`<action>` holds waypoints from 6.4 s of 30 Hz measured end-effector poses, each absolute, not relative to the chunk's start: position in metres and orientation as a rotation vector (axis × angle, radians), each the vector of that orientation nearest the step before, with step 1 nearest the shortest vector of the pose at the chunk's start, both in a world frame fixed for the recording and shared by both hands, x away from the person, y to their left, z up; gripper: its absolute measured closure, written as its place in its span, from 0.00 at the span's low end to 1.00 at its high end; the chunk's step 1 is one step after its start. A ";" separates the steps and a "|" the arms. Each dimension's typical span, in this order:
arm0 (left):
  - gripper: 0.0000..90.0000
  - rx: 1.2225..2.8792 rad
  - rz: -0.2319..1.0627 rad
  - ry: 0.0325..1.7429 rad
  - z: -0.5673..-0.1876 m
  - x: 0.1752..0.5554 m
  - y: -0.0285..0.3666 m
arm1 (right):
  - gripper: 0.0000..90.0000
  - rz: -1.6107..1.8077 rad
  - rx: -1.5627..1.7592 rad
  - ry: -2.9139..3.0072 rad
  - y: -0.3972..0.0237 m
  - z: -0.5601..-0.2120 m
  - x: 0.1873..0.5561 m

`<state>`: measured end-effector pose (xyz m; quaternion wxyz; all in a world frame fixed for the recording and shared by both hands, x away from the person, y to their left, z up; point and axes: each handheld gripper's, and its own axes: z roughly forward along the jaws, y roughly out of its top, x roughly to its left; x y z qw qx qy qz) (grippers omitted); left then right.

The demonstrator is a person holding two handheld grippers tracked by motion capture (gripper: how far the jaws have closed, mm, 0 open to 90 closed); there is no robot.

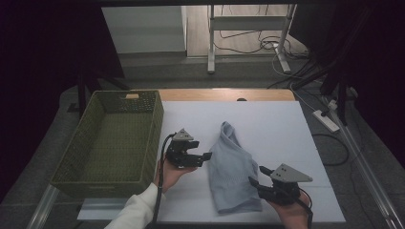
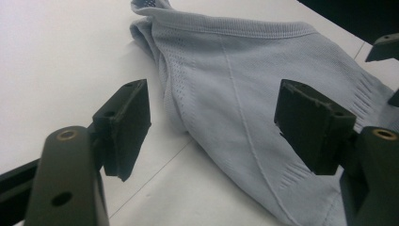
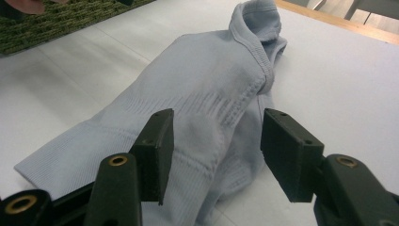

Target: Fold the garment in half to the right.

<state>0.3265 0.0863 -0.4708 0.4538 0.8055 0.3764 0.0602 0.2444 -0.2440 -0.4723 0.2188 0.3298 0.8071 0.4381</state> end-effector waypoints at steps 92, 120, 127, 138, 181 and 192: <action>0.31 1.979 0.133 0.967 -0.478 0.330 0.102 | 0.92 0.983 0.785 2.385 -0.170 -0.455 0.372; 0.31 1.993 0.136 0.967 -0.480 0.329 0.099 | 0.67 0.840 1.093 2.430 -0.216 -0.508 0.386; 0.31 1.993 0.137 0.966 -0.480 0.329 0.099 | 0.61 0.866 1.066 2.383 -0.215 -0.499 0.383; 0.30 1.995 0.137 0.965 -0.480 0.330 0.099 | 0.61 0.975 0.978 2.305 -0.202 -0.474 0.386; 0.30 1.989 0.149 0.979 -0.479 0.330 0.105 | 0.63 0.954 1.137 2.360 -0.191 -0.493 0.432; 0.30 1.989 0.149 0.979 -0.480 0.330 0.105 | 0.63 0.952 1.181 2.335 -0.210 -0.494 0.437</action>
